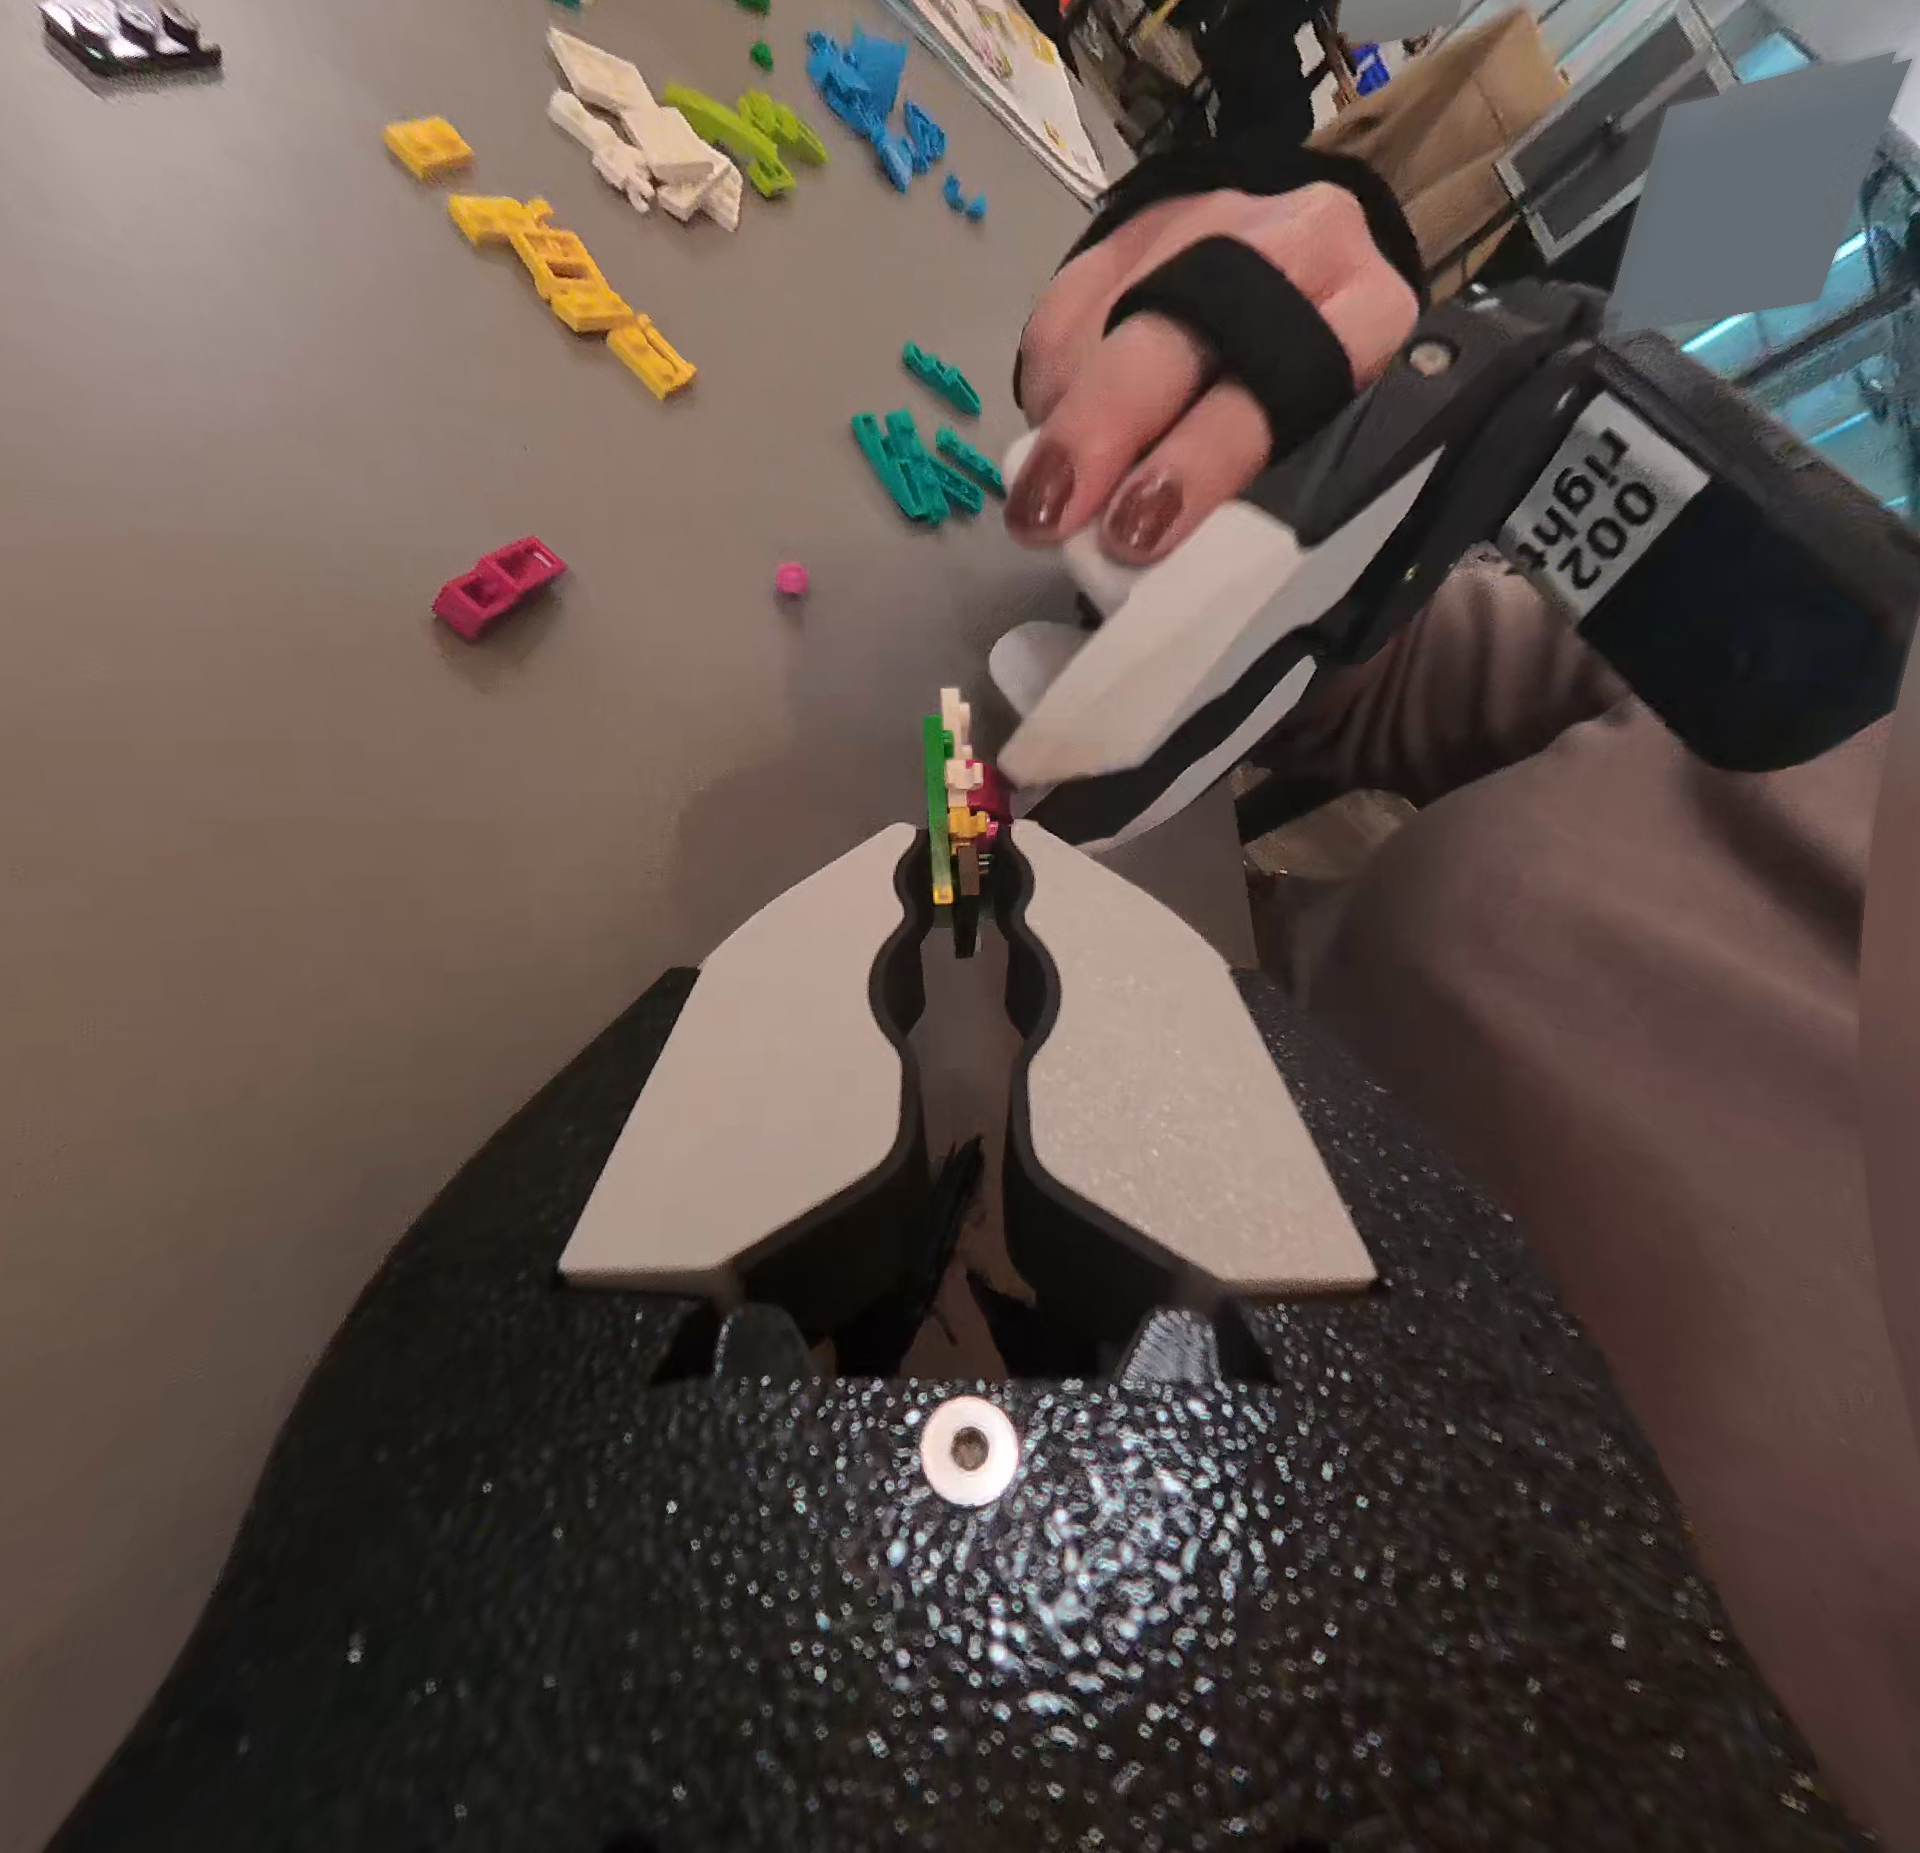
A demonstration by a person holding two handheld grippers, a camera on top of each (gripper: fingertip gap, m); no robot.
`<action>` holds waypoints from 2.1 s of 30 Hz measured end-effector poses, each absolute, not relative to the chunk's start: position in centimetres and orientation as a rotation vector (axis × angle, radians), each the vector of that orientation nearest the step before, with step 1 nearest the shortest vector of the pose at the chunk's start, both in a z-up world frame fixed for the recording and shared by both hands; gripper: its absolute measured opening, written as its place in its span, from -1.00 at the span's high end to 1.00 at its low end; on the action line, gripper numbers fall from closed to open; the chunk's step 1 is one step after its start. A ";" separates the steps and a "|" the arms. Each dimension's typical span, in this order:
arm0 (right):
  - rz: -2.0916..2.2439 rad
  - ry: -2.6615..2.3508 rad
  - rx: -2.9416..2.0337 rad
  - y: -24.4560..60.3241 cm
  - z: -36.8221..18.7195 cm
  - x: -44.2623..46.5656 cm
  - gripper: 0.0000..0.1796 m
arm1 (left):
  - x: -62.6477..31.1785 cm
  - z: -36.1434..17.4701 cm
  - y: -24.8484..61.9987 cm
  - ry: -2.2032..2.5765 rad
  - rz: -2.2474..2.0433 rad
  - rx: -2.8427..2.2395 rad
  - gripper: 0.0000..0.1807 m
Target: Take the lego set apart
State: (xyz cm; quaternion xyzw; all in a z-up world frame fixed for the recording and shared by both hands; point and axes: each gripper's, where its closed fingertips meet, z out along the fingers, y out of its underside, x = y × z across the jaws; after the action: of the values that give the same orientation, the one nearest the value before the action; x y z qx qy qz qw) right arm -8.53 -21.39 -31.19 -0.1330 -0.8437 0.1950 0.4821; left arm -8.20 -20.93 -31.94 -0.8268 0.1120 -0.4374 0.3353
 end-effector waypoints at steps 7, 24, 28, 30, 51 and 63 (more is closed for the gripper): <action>0.555 -2.135 -0.343 -22.3 -31.8 -8.0 0.54 | -7.6 -32.7 -22.9 0.417 -1.228 -2.257 0.88; 0.914 -2.189 -0.513 -23.8 -31.9 -7.8 0.68 | -7.1 -32.5 -23.9 0.592 -1.173 -2.242 0.89; 0.954 -2.172 -0.559 -23.6 -31.9 -7.9 0.68 | -7.3 -32.4 -23.7 0.582 -1.153 -2.242 0.89; 0.946 -2.167 -0.567 -23.6 -32.0 -8.0 0.68 | -7.5 -32.6 -23.7 0.593 -1.116 -2.254 0.88; 1.211 -2.182 -0.759 -23.4 -32.3 -8.0 0.75 | -7.7 -33.1 -23.4 0.688 -0.995 -2.223 0.89; 1.166 -1.984 -0.862 -20.5 -30.7 -9.2 0.72 | -9.2 -32.1 -21.3 0.647 -0.796 -2.106 0.88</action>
State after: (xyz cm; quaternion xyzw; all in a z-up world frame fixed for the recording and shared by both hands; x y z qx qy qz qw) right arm -9.21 -20.51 -30.65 -0.3303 -0.7605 0.4471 0.3355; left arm -9.17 -21.33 -32.10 -0.8282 0.2546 -0.3129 0.3890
